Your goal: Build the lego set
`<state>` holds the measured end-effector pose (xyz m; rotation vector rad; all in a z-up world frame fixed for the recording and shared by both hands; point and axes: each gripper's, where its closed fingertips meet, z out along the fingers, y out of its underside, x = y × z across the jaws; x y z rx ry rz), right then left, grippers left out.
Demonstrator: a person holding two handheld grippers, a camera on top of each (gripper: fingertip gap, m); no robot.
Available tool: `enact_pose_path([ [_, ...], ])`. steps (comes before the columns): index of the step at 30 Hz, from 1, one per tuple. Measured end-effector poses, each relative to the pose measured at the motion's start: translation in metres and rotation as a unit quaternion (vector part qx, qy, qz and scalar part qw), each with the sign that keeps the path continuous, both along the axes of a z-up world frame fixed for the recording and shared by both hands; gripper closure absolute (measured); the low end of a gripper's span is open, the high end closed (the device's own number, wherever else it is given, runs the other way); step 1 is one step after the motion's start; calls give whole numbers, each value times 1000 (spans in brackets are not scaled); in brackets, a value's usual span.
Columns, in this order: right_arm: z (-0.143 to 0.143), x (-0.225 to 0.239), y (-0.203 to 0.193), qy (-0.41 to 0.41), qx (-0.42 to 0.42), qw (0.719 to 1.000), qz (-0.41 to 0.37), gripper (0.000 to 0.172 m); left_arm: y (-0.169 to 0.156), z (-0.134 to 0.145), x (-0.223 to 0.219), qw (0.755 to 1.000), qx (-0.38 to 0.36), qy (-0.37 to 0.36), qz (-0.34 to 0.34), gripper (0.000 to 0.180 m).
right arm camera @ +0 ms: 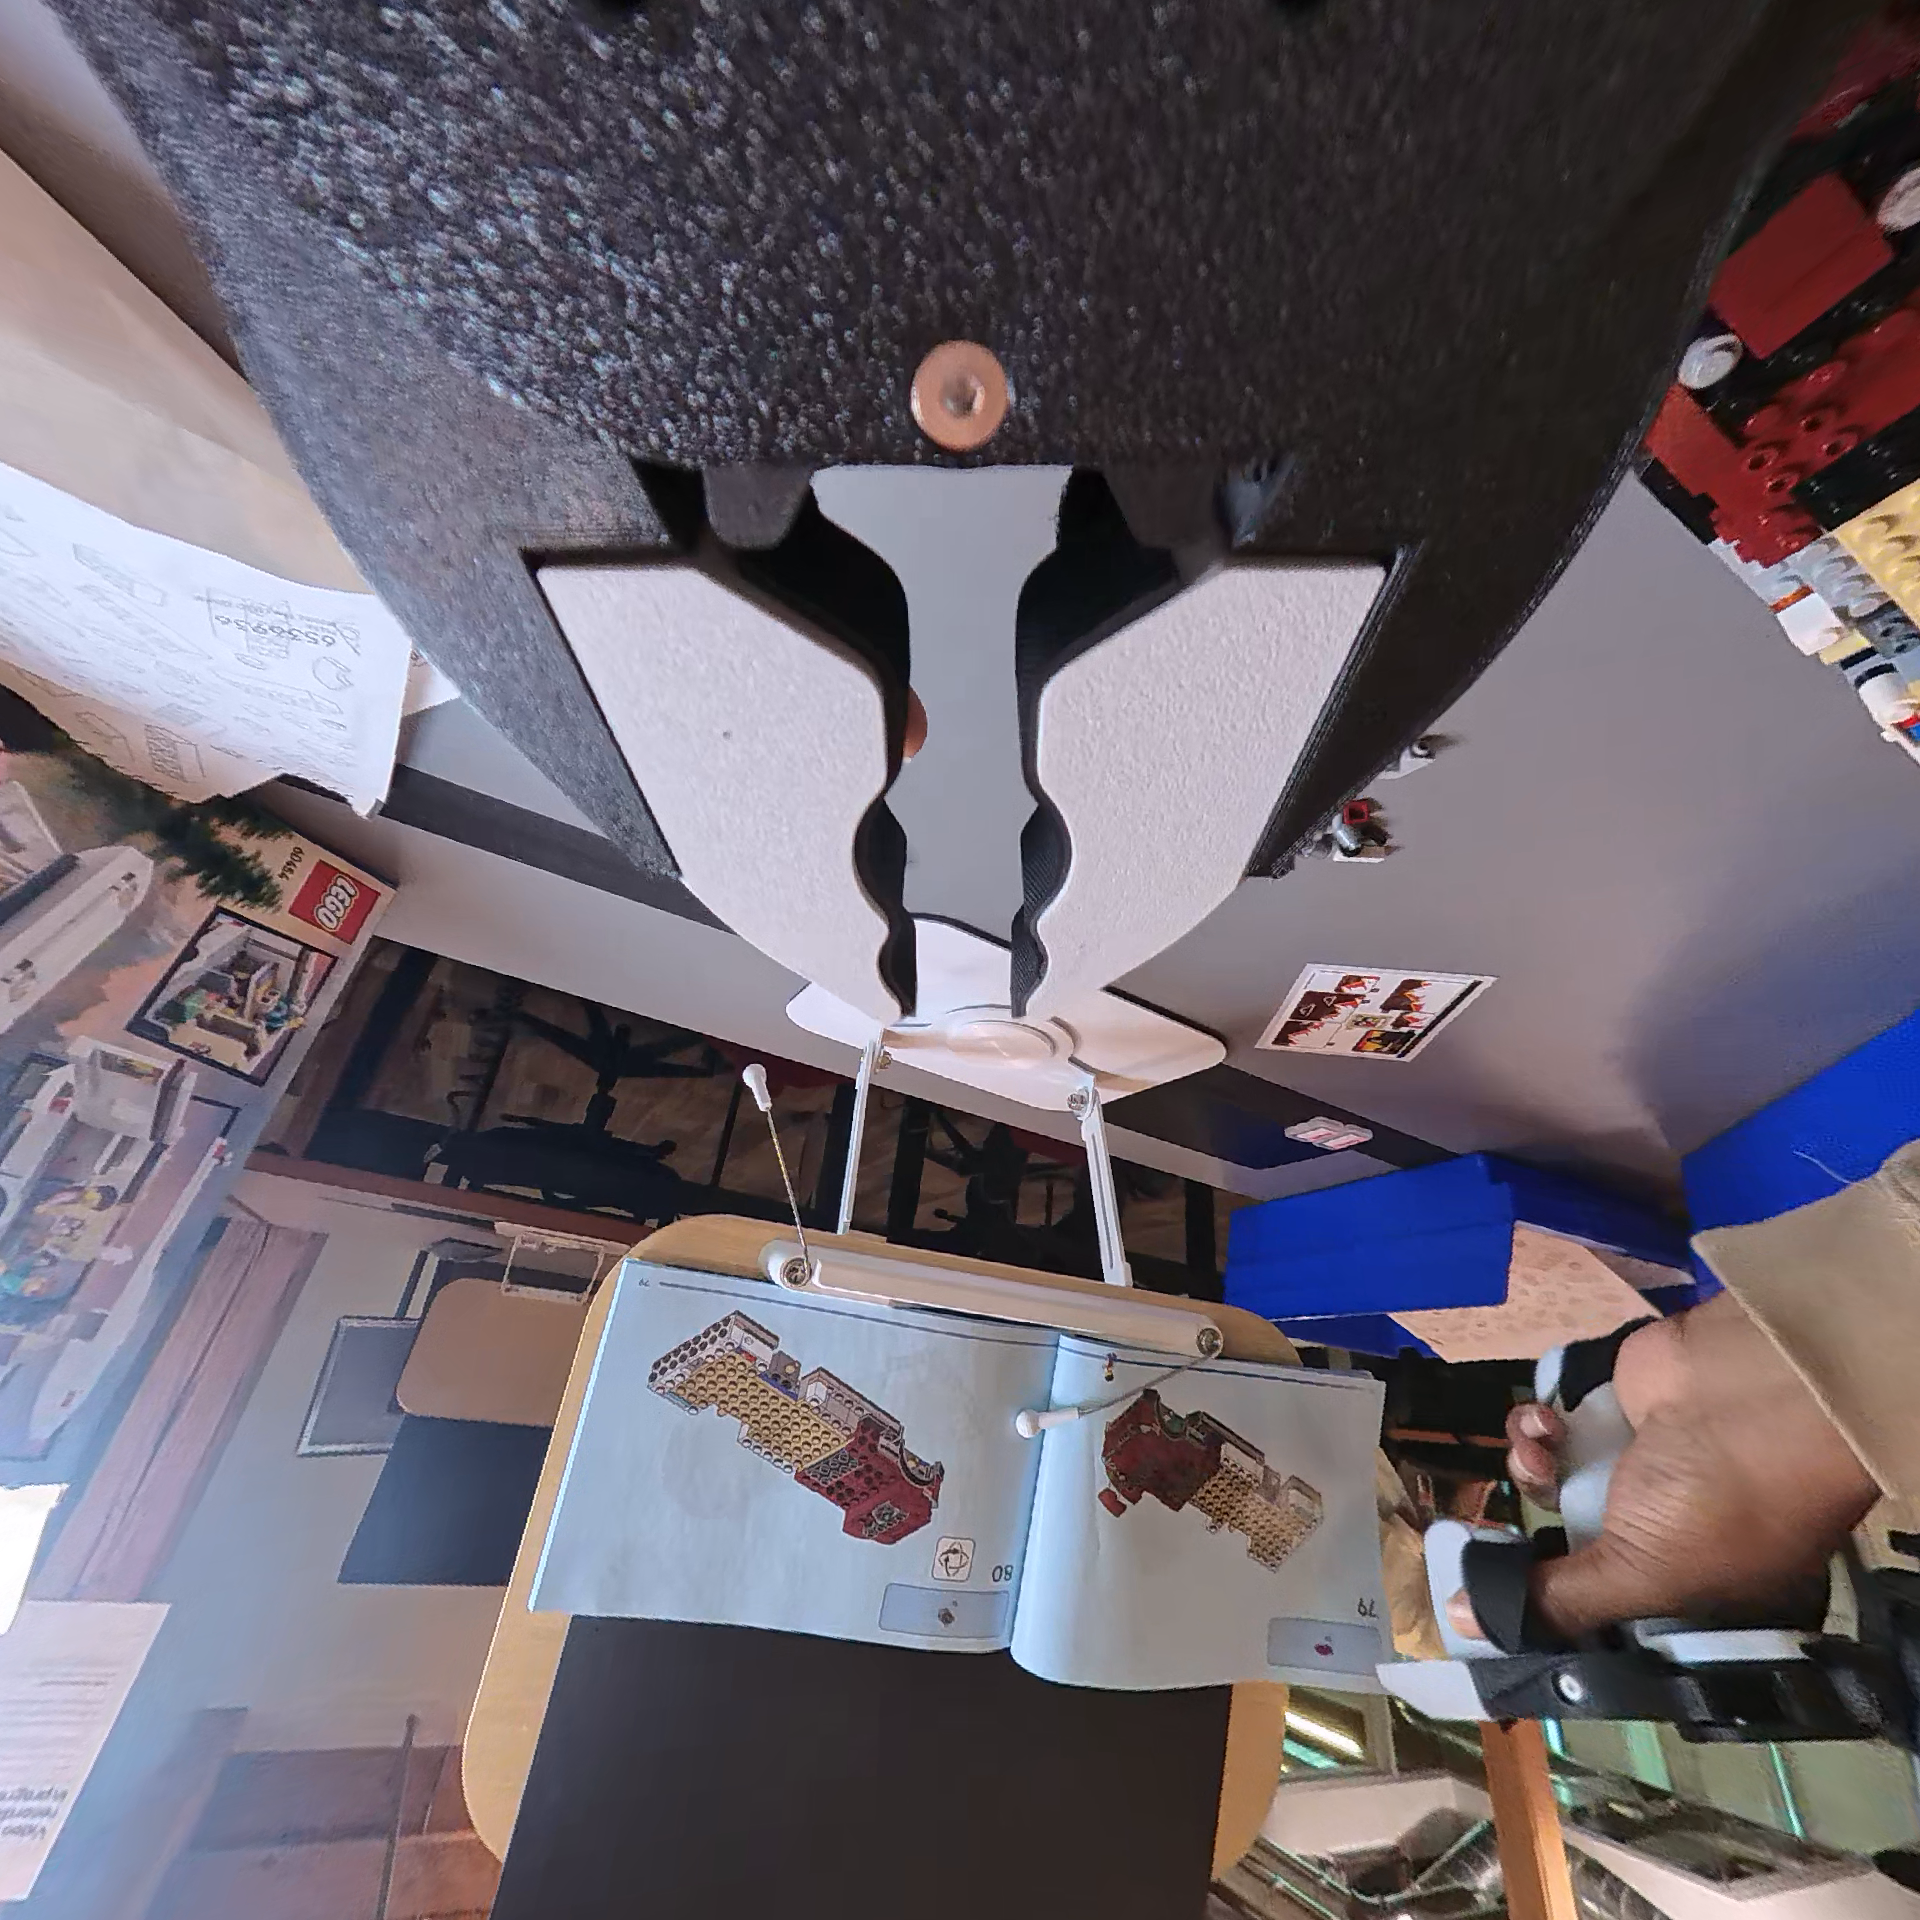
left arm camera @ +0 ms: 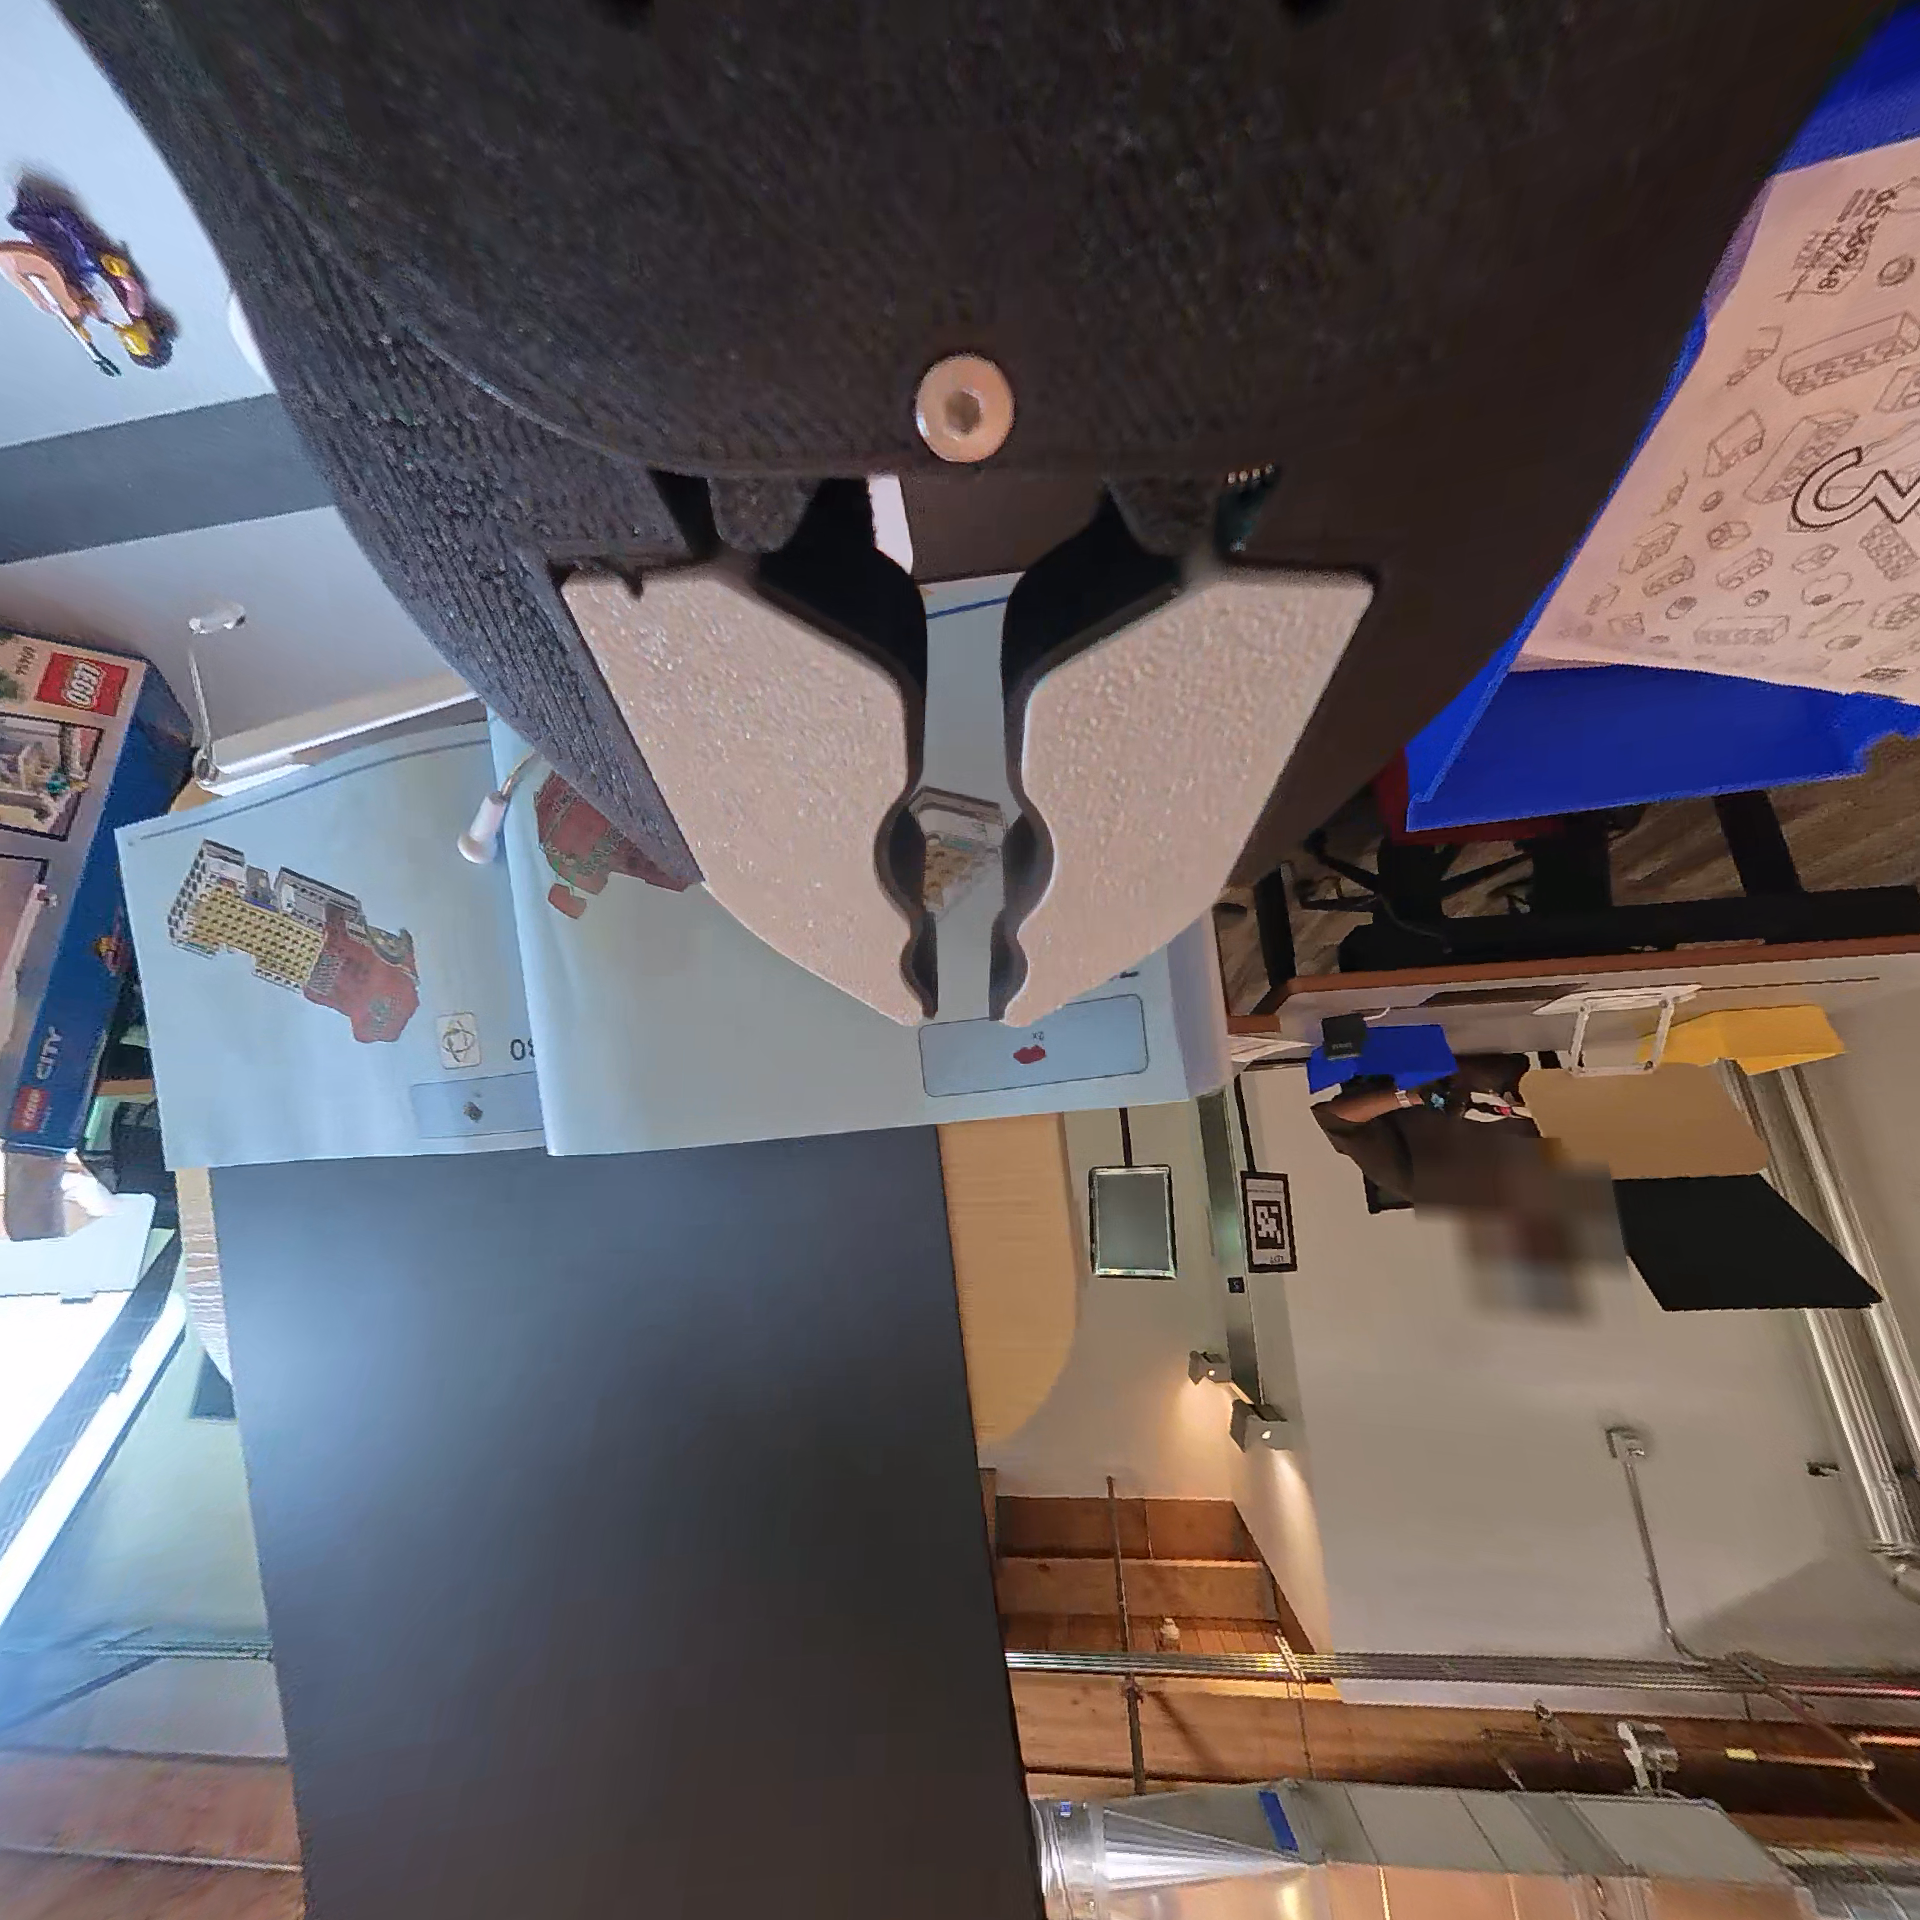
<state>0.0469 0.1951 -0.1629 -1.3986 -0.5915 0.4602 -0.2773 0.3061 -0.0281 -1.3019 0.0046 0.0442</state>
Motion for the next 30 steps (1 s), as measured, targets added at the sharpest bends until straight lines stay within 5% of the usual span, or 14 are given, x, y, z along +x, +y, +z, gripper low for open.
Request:
enact_pose_path([
  [21, -6, -4, -2, -11, -3, 1000, 2, 155, -14, -17, 7, 999, -22, 10, -26, 180],
  [25, -4, -4, -4, -9, 1, 1000, 5, 154, -44, -36, 33, 996, -43, 15, -75, 180],
  [30, 0, -3, -7, -9, 7, 1000, 12, 155, -131, -86, 76, 986, -87, 11, -143, 180],
])
